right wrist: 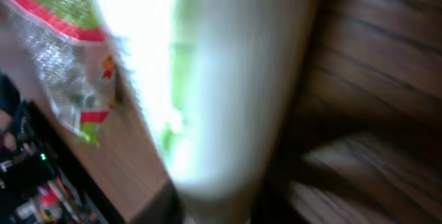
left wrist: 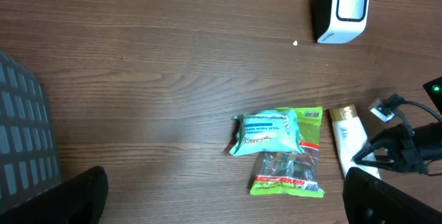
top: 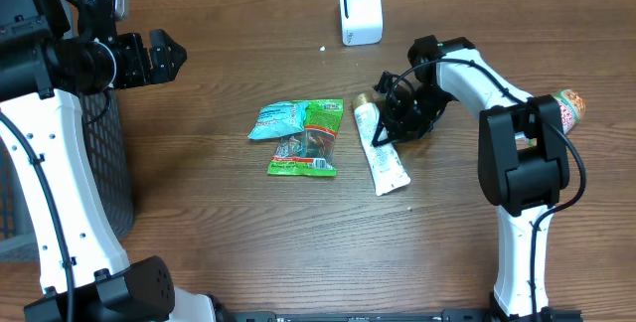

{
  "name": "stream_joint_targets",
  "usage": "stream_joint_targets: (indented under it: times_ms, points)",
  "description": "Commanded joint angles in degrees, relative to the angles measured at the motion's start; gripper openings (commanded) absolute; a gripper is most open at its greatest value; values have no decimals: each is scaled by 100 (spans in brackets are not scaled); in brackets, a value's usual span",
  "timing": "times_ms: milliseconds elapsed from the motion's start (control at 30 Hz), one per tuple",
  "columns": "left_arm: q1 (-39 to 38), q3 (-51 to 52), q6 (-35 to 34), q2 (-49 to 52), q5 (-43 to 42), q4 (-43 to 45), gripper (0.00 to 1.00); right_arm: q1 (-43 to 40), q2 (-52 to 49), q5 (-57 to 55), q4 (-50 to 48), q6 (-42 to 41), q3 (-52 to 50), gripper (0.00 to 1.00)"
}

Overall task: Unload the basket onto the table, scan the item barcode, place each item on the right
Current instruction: 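Carry the white tube to the scanner and hold it there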

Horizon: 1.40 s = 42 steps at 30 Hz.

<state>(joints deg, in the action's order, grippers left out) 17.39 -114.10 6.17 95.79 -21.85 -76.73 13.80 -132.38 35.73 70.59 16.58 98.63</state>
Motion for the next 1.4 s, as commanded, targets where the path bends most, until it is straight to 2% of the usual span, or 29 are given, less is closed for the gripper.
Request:
stream_joint_targets:
  times_ms: [0, 33, 233, 500, 867, 1100, 1200, 1300, 1367]
  points:
    - [31, -59, -17, -22, 20, 9, 100, 4, 2, -186, -101, -26, -116, 7]
    - [31, -59, -17, -22, 20, 9, 100, 4, 2, -142, -118, -28, -114, 4]
    - [31, -59, -17, -22, 20, 9, 100, -17, 66, 138, 70, -22, 306, 4]
    - [31, -59, -17, -22, 17, 9, 100, -17, 914, 1296, 83, 227, 802, 4]
    - [31, -59, -17, -22, 20, 9, 100, -17, 2385, 1451, -63, 195, 807, 4]
    - [31, -59, -17, -22, 20, 9, 100, -17, 2662, 1427, -341, 114, 807, 4]
    - [31, -59, -17, -22, 20, 9, 100, 24, 2660, 713, -780, -269, 804, 4]
    - [31, -59, -17, -22, 20, 9, 100, 212, 2660, -767, -1362, -772, 804, 4]
    - [31, -59, -17, -22, 20, 9, 100, 374, 2651, -1722, -1725, -826, 791, 4]
